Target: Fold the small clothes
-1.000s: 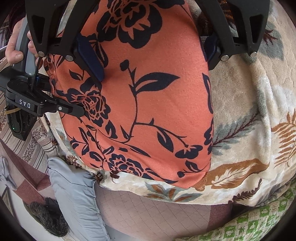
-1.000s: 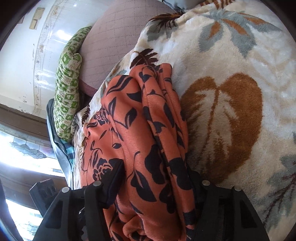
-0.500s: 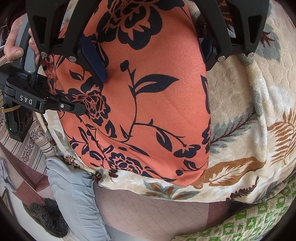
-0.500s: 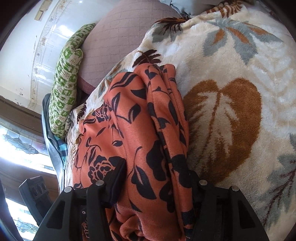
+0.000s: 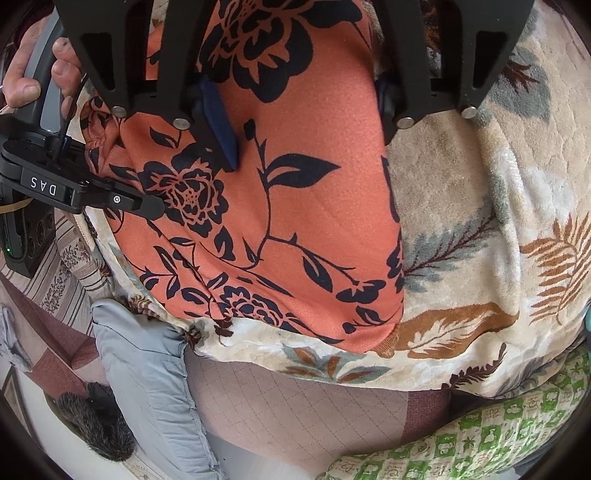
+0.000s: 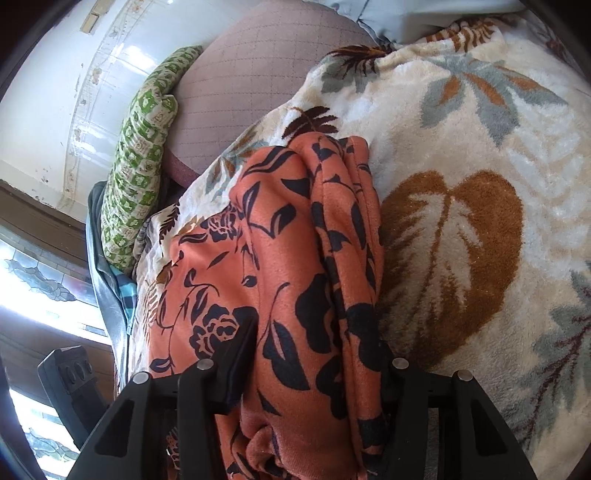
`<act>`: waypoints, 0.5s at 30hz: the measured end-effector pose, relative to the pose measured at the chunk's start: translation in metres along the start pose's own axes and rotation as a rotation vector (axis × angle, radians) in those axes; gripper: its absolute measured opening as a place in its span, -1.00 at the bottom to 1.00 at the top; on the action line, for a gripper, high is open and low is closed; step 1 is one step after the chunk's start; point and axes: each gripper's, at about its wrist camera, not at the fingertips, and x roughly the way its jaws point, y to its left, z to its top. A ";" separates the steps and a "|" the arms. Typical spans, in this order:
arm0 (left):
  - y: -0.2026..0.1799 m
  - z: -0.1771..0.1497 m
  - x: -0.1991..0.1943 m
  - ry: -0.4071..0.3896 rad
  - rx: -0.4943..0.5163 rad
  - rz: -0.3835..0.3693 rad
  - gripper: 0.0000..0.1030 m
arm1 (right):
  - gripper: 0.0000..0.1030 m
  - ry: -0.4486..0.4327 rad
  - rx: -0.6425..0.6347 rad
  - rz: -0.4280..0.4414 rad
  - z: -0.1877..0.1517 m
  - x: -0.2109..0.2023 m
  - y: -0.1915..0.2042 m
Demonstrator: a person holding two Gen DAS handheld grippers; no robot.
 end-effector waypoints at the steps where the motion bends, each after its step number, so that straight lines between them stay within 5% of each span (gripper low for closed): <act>1: 0.000 0.001 -0.002 -0.010 -0.007 -0.004 -0.03 | -0.11 -0.004 -0.002 -0.003 0.000 -0.002 0.003; 15: 0.021 0.020 -0.073 -0.124 -0.028 0.025 -0.20 | -0.17 -0.062 -0.033 0.121 -0.009 -0.022 0.059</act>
